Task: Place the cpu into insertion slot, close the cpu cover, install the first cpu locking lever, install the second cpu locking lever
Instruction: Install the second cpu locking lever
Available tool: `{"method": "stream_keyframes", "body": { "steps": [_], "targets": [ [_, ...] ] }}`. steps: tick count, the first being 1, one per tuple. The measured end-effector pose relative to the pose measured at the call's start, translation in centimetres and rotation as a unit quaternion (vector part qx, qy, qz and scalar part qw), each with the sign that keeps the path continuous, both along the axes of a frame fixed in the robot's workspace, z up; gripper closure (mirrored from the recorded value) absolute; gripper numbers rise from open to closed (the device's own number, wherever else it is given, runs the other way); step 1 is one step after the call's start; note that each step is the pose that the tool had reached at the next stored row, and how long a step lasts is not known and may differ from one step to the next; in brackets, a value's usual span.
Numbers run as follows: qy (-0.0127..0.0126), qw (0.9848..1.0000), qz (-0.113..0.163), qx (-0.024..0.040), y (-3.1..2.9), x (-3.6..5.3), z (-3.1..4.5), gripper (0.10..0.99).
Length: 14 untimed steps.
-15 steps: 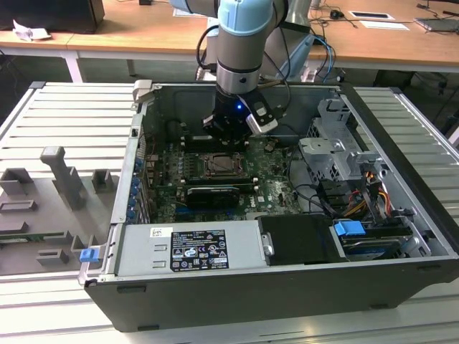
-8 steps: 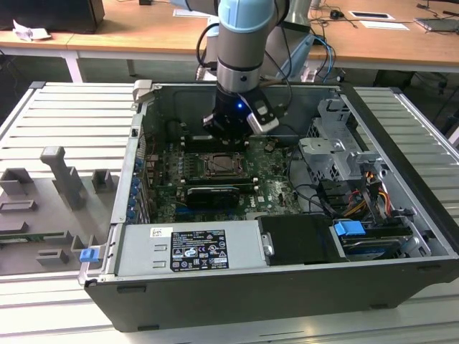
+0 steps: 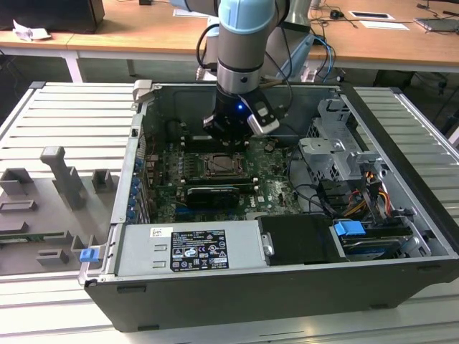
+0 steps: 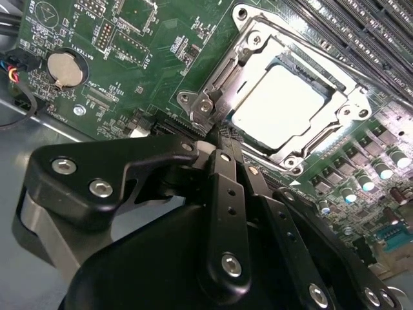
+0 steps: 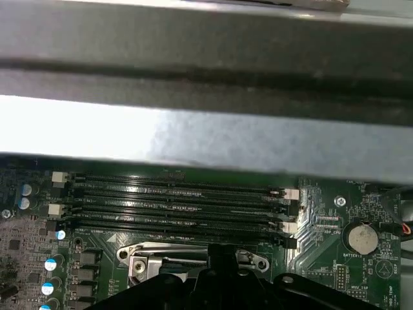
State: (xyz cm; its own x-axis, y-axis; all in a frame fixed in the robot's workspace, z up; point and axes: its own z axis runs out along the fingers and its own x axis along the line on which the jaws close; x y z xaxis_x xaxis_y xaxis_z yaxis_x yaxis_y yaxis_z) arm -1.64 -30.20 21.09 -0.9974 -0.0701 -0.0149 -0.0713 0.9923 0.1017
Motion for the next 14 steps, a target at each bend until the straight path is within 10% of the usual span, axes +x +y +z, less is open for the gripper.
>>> {"method": "stream_keyframes", "body": {
  "steps": [14],
  "targets": [
    [0.0000, 1.0000, 0.000, 0.0001, -0.72, 0.00, -0.01, 0.980]
  ]
}}
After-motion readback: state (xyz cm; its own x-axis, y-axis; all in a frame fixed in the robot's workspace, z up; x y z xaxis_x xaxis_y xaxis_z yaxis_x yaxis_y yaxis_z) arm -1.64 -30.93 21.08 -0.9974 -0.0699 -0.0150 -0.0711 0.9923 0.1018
